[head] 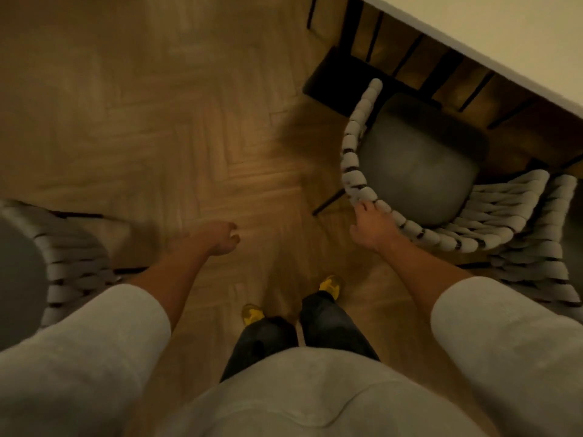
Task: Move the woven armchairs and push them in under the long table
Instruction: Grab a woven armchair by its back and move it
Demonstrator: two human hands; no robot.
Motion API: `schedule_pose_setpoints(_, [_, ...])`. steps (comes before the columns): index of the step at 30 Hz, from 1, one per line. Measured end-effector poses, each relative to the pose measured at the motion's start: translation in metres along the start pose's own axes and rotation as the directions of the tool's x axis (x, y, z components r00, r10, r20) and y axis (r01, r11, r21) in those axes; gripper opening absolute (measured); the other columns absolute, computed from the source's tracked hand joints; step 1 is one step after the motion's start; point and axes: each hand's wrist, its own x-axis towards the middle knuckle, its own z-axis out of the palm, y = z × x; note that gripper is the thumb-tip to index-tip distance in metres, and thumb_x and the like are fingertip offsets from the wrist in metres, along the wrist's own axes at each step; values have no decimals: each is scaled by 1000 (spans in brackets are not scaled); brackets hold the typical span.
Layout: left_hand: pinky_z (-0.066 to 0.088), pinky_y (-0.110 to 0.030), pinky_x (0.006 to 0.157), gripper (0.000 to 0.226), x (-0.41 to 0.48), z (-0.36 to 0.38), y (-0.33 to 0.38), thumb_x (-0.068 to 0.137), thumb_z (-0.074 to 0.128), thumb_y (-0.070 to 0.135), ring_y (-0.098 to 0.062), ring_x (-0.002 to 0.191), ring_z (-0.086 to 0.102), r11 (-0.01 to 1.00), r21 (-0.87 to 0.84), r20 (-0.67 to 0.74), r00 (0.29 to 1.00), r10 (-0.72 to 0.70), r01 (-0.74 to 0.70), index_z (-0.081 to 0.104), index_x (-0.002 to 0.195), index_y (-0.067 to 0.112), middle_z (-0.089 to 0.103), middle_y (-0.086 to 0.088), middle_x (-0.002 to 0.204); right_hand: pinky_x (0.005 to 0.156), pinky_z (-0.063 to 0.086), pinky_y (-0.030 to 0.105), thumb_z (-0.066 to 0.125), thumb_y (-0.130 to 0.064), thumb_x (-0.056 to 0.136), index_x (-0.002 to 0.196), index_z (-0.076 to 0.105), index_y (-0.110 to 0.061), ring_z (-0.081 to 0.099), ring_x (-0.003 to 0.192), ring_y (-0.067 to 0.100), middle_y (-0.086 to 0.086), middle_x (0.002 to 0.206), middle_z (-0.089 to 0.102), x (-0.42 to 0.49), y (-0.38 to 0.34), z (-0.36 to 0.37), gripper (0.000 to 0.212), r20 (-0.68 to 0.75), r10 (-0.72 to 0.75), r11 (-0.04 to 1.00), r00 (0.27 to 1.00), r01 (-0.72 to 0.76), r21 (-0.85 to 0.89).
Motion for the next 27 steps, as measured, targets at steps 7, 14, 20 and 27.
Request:
schedule_pose_setpoints(7, [45, -44, 108, 59, -72, 46, -149, 102, 38, 56, -33, 134, 52, 954, -247, -59, 980, -189, 170, 47, 149, 22, 54, -12, 148, 119, 28, 56, 54, -38, 99, 159, 26, -15, 27, 150, 37, 10, 167, 21, 7, -153, -3, 69, 18, -189, 973, 982, 190, -134])
schedule_pose_setpoints(14, [48, -45, 100, 58, -130, 81, -262, 103, 35, 56, -35, 125, 56, 872, -419, -118, 937, -329, 253, 56, 139, 15, 59, -15, 138, 113, 36, 52, 58, -38, 97, 153, 35, -12, 39, 141, 38, 15, 158, 34, 16, -310, -7, 66, 66, -378, 874, 923, 380, -302])
schedule_pose_setpoints(20, [51, -48, 96, 54, -158, 117, -321, 99, 37, 59, -33, 117, 59, 744, -583, -112, 875, -471, 326, 58, 129, 20, 62, -11, 131, 114, 39, 50, 56, -40, 96, 157, 32, -14, 41, 140, 36, 12, 160, 33, 22, -418, -1, 70, 176, -508, 747, 843, 533, -397])
schedule_pose_setpoints(27, [50, -46, 98, 60, -158, 153, -358, 99, 45, 53, -35, 123, 57, 584, -714, -61, 797, -600, 385, 46, 143, 13, 58, -14, 137, 115, 37, 49, 53, -41, 99, 157, 30, -11, 39, 142, 35, 12, 161, 32, 44, -516, 13, 70, 301, -609, 561, 734, 667, -490])
